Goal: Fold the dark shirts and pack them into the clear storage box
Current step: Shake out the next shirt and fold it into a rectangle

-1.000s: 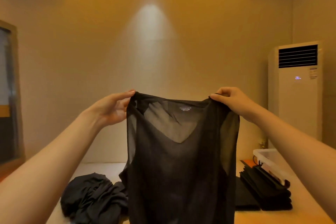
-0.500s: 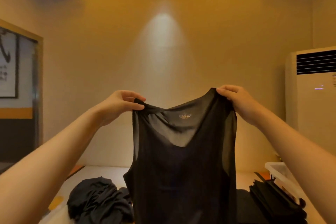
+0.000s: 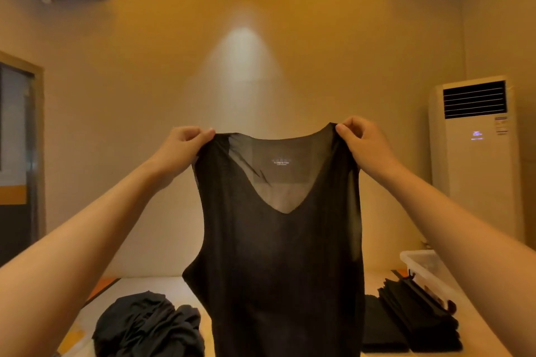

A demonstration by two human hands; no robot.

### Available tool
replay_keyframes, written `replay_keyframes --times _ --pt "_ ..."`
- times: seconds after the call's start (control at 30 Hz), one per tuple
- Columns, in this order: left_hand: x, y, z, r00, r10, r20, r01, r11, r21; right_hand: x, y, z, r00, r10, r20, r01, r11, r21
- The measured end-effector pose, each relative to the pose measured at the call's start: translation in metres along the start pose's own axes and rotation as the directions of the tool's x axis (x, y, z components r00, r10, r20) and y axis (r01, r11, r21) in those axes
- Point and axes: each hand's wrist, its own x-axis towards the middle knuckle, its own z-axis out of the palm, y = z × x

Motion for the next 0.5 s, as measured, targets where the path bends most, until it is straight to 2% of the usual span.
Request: replay_keyframes --times 0.17,0.27,0.33,0.4,0.5 --pt "0.023 0.034 -0.006 0.956 0.076 -0.284 -0.104 0.991 -0.086 0.024 -0.041 -0.023 0.982 -0.073 -0.176 0.072 0.997 -0.012" --pt "0.033 0.064 -0.013 0.907 0.162 -0.388 -0.196 0.979 -0.049 0.039 -0.065 -0.038 0.953 -0.134 -0.272 0.129 0.991 -0.037" --pt "0.035 0.086 -0.018 0.874 0.243 -0.42 -0.262 0.965 0.012 0.045 -0.078 -0.051 0.949 -0.198 -0.247 0.175 0.978 -0.113" --pt "0.036 0.103 -0.025 0.848 0.319 -0.423 -0.329 0.943 0.052 0.047 -0.087 -0.065 0.958 -0.237 -0.161 0.216 0.967 -0.135" --pt "0.037 0.117 -0.035 0.839 0.363 -0.404 -0.373 0.926 0.057 0.046 -0.095 -0.087 0.977 -0.215 -0.005 0.215 0.977 0.006"
